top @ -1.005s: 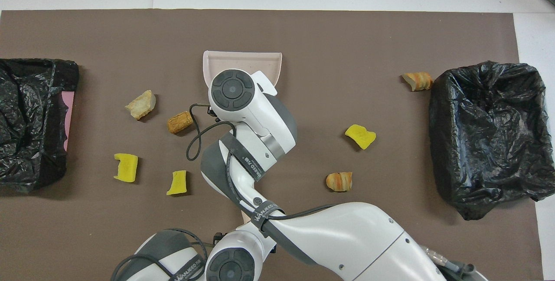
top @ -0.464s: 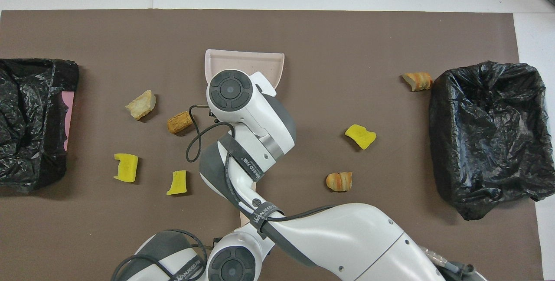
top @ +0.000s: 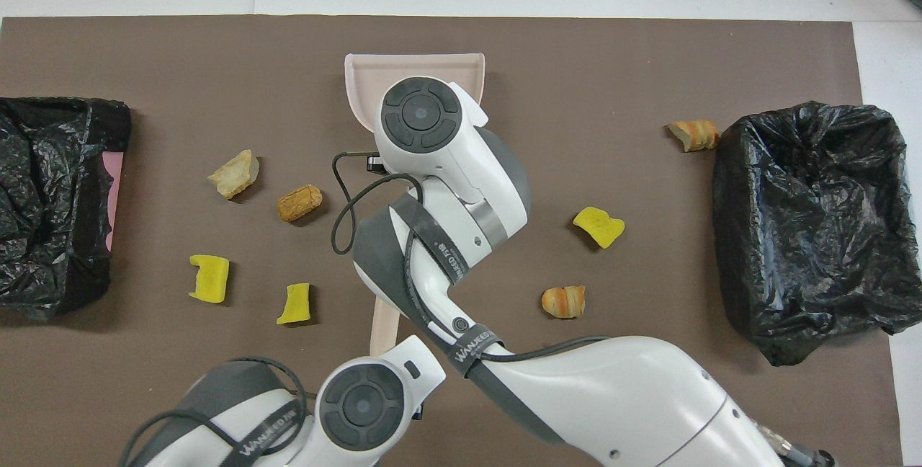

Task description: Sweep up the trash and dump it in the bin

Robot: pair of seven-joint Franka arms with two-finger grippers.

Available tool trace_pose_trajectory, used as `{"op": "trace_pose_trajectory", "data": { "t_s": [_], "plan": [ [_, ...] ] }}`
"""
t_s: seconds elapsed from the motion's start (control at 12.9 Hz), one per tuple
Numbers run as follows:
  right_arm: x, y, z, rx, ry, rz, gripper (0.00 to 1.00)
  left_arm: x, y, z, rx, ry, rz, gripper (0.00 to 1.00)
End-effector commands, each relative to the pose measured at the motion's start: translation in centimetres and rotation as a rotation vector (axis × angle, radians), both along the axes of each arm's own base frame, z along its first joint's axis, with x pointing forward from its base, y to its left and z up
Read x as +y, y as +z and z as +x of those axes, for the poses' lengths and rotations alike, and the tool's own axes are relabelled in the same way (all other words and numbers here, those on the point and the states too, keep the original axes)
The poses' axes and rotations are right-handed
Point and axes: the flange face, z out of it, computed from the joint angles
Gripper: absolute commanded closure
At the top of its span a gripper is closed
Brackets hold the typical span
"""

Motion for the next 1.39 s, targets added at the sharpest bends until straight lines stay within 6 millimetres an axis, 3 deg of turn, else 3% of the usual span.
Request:
{"op": "trace_pose_trajectory", "data": {
  "t_s": [0.0, 0.23, 0.46, 0.85, 1.08, 1.31],
  "plan": [
    [-2.5, 1.6, -1.4, 0.015, 0.167, -0.028, 1.00, 6.6, 4.0, 3.1, -0.010, 0.035, -0.030, 1.00],
    [-5.7, 2.5, -1.7, 0.064, 0.425, -0.063, 1.00, 12.3, 4.2, 6.5, -0.032, 0.041, 0.016, 1.00],
    [-6.9, 2.1, -2.3, 0.124, 0.710, -0.068, 1.00, 17.0, 4.1, 9.2, -0.062, 0.063, 0.033, 1.00],
    [-8.4, 0.1, -5.2, 0.162, 1.154, -0.070, 1.00, 25.4, 4.7, 17.8, -0.129, 0.052, 0.048, 1.00],
    [-9.6, -1.8, -7.3, 0.145, 1.347, -0.070, 1.00, 29.3, 2.1, 22.1, -0.155, 0.044, 0.033, 1.00],
    [-10.0, -3.5, -8.8, 0.141, 1.394, -0.074, 1.00, 32.4, 0.7, 24.9, -0.153, 0.059, 0.033, 1.00]
  ]
}}
